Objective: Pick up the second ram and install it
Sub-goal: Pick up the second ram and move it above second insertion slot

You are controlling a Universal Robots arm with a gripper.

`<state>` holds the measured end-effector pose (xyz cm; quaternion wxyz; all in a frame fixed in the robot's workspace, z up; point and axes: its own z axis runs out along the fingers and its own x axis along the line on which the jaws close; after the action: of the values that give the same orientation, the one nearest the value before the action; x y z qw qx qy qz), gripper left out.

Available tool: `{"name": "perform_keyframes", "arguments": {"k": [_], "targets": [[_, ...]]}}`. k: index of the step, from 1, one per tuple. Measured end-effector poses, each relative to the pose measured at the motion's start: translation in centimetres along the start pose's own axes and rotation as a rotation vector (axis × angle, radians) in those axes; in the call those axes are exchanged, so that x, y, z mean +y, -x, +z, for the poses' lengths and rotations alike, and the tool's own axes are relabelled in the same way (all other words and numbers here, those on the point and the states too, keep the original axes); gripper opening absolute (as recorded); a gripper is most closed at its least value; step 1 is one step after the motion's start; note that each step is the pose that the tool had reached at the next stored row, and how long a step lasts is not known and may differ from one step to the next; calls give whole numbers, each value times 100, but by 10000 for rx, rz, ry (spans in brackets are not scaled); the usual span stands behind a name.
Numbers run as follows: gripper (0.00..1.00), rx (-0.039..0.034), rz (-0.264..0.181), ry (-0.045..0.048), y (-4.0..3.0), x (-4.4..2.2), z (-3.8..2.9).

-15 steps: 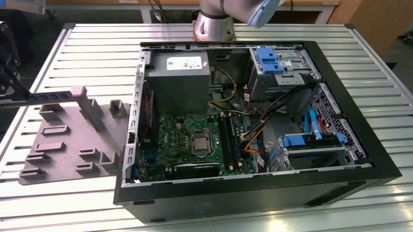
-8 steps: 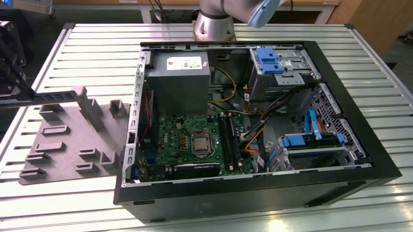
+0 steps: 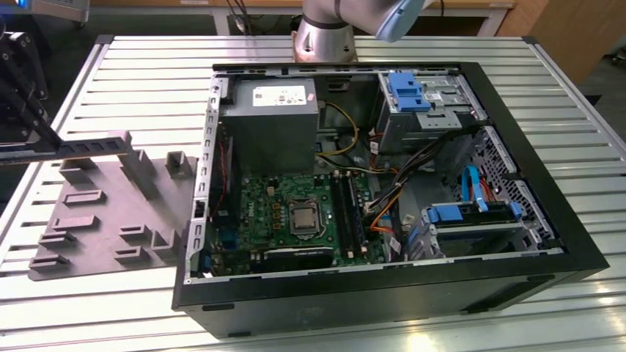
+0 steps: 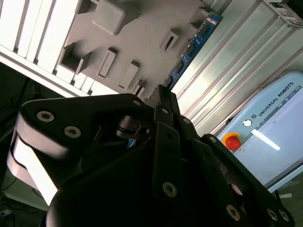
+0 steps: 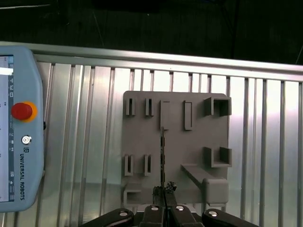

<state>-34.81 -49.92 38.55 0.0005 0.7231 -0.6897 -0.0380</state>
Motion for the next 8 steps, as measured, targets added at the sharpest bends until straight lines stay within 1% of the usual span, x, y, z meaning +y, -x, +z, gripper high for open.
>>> {"name": "perform_keyframes", "arguments": {"k": [8], "targets": [[12, 0, 0, 0, -4, -92, -5]]}}
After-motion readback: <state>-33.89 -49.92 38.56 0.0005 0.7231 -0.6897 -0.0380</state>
